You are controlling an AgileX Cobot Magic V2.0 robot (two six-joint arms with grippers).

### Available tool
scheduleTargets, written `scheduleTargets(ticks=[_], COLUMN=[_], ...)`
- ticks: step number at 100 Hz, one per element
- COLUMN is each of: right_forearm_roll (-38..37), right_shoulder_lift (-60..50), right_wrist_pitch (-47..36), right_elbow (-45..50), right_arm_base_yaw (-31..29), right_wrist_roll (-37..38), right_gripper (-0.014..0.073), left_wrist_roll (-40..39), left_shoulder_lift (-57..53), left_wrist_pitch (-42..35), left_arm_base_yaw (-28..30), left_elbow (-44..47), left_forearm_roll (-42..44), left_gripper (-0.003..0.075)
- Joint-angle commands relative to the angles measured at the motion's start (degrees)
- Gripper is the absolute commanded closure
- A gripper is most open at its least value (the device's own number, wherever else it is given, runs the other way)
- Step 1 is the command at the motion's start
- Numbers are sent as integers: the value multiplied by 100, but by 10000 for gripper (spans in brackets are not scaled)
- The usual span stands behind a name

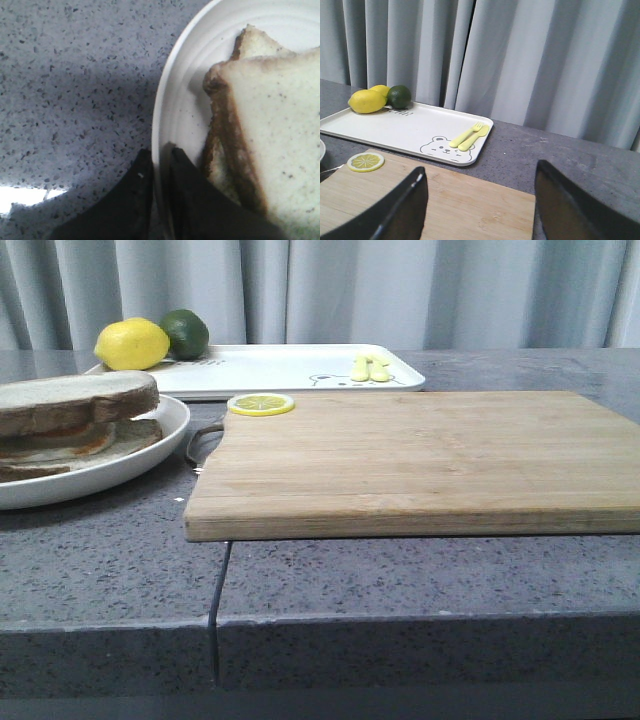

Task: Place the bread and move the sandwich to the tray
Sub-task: 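Grasp the rim of the sandwich plate with the left gripper, then lift the plate with the left gripper and carry it over the tray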

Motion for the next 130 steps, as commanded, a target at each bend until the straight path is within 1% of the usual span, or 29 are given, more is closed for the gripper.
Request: scheduleTargets(ticks=[1,32,48,62,73,92,106,114,130], right_forearm_roll=[-20,-20,-20,-20,-20,-20,-20,-20,-20], right_shoulder_lift=[23,23,23,23,23,23,23,23,23], right_wrist_pitch=[-372,-379,-385,-385,-385,-385,-407,-443,-487], right_elbow=[-156,-156,-156,-156,-156,-156,-156,-156,-156], right_arm_base_yaw=[-46,-46,-46,-46,-46,-46,-46,-46,-46], right_wrist_roll=[4,4,4,4,4,4,4,4,4], right_gripper=[123,123,123,123,123,123,123,123,123], left_wrist_roll=[97,97,97,97,97,188,579,616,616], left_shoulder_lift=[-113,-564,-620,-497,-158,746,1512,1910,2699], left_wrist_pitch=[-55,-43,15,-13,-13,85,345,497,751], left_arm_base_yaw=[2,2,2,2,2,2,2,2,-11], left_elbow=[-138,-622,-1035,-1407,-1731,-2470,-3187,-3633,-4517], left_forearm_roll=[-175,-1504,-2051,-2310,-2489,-2799,-3360,-3571,-3623], left_gripper=[739,739,739,739,739,739,739,739,739])
